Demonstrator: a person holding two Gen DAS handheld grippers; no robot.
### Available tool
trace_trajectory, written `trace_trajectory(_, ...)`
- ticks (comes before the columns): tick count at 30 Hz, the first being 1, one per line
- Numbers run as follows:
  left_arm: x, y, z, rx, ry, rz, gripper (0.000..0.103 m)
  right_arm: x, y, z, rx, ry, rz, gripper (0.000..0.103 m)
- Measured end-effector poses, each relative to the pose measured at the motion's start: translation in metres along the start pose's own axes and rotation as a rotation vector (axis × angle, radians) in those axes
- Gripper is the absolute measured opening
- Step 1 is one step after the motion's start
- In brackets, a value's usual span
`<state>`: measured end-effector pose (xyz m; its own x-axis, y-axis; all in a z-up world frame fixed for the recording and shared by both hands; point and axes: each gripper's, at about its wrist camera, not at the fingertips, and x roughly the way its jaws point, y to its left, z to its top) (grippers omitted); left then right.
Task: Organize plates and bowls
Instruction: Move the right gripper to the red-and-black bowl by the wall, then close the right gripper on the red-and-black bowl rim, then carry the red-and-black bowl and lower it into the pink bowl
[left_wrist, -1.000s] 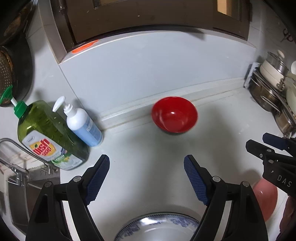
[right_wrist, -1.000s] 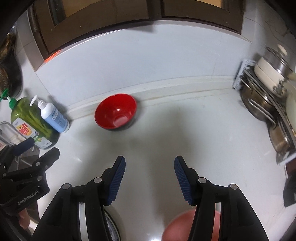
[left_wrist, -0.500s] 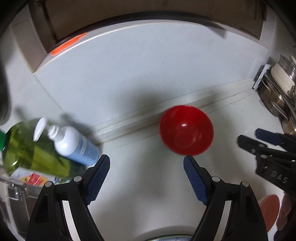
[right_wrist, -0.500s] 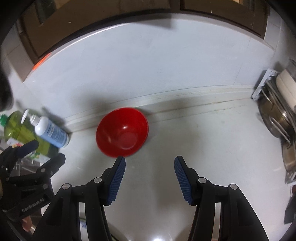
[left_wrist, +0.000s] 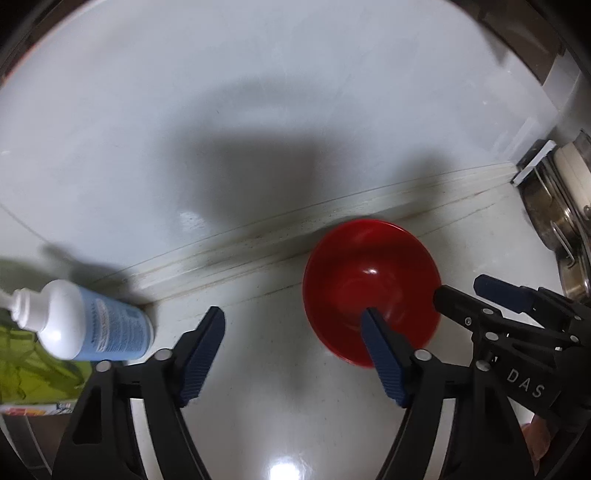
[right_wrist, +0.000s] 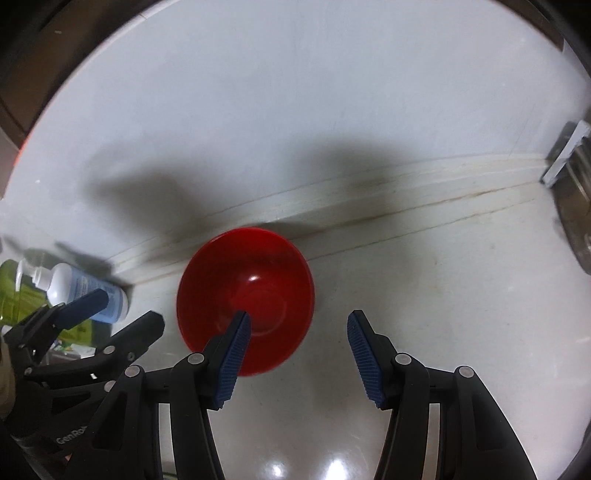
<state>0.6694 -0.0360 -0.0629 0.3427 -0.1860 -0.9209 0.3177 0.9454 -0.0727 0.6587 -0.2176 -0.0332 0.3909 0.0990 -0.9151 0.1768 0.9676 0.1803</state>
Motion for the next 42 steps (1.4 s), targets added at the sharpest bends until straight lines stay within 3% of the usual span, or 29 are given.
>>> trace_trajectory(2,0.008,0.000,0.003,-0.005,0.011,0.000,0.070,0.008,-0.002,0.003,0.012,0.012,-0.006,0.054)
trace_trajectory(7,0.023,0.001,0.008,-0.001,0.023,0.015,0.065,0.026,-0.005,0.006,0.027,0.052,-0.020,0.040)
trace_trajectory(16,0.048,-0.004,0.012,-0.009,0.076,-0.005,0.040,0.041,-0.007,0.006,0.029,0.071,-0.039,0.030)
trace_trajectory(19,0.054,-0.004,0.012,-0.018,0.095,-0.014,0.026,0.044,-0.006,0.005,0.030,0.079,-0.037,0.026)
trace_trajectory(21,0.057,-0.003,0.010,-0.041,0.116,-0.045,0.020,0.046,-0.006,0.004,0.030,0.088,-0.032,0.017)
trace_trajectory(24,0.061,-0.001,0.010,-0.081,0.139,-0.102,0.015,0.049,-0.007,0.003,0.043,0.096,-0.021,0.015)
trace_trajectory(29,0.059,-0.001,0.010,-0.089,0.126,-0.094,0.009,0.052,-0.006,0.002,0.045,0.103,-0.015,0.014)
trace_trajectory(42,0.041,0.006,-0.007,-0.087,0.094,-0.075,0.009,0.046,0.000,-0.004,0.008,0.079,-0.035,0.010)
